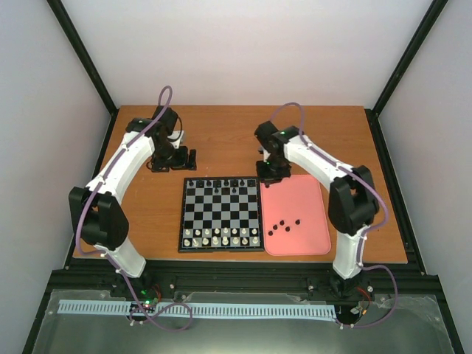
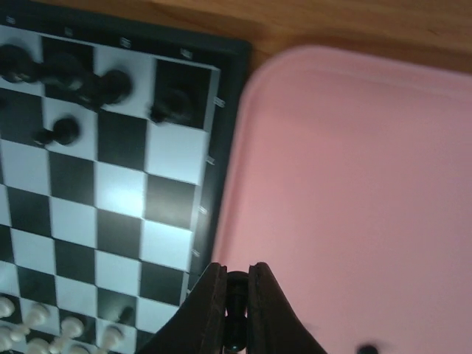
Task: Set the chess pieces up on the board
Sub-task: Place the chess piece on the chessboard, then pick up the chess piece from the storage box.
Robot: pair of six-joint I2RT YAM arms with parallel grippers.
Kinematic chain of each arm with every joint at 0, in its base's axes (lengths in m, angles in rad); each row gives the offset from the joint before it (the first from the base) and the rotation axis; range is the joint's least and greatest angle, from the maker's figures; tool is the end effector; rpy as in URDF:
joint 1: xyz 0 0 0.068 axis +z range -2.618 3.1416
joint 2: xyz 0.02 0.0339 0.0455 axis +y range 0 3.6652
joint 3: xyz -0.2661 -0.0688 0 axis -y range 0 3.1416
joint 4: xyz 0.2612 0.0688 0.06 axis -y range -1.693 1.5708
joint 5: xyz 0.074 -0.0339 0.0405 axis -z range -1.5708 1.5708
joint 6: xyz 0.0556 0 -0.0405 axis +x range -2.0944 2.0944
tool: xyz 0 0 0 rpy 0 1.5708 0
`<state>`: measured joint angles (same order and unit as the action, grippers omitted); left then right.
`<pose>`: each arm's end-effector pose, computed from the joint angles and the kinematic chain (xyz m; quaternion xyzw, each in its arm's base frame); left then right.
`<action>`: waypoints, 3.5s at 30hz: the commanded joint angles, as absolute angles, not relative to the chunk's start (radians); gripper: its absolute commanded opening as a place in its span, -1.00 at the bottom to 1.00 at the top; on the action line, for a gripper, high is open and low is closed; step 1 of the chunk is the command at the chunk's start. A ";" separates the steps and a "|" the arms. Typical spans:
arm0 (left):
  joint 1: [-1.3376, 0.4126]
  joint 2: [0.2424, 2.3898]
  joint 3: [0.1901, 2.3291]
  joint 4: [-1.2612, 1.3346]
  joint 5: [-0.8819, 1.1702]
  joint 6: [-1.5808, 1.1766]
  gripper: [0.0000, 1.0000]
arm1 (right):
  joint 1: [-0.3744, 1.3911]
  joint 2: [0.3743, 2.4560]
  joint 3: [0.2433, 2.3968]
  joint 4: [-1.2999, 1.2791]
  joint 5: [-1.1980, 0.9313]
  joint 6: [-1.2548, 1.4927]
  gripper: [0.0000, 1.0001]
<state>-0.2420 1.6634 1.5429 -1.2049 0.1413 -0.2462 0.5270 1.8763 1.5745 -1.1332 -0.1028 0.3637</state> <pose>0.3306 -0.0897 0.2814 0.0066 0.9900 -0.0975 0.1015 0.3297 0.1984 0.2188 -0.0847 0.9928 0.0754 0.0391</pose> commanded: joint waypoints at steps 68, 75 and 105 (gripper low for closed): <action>-0.236 1.631 1.536 -1.200 0.155 -0.236 1.00 | 0.629 2.063 1.787 -1.191 -0.142 0.314 -0.06; -0.236 1.633 1.537 -1.199 0.173 -0.236 1.00 | 0.609 1.815 1.551 -1.216 -0.061 0.354 -0.01; -0.236 1.657 1.527 -1.186 0.211 -0.235 1.00 | 0.420 1.682 1.018 -1.011 -0.083 0.415 -0.28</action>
<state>-0.2420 1.6501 1.5242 -1.1995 0.2062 -0.2462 0.4213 1.6821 1.0252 -1.0229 -0.0895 0.4088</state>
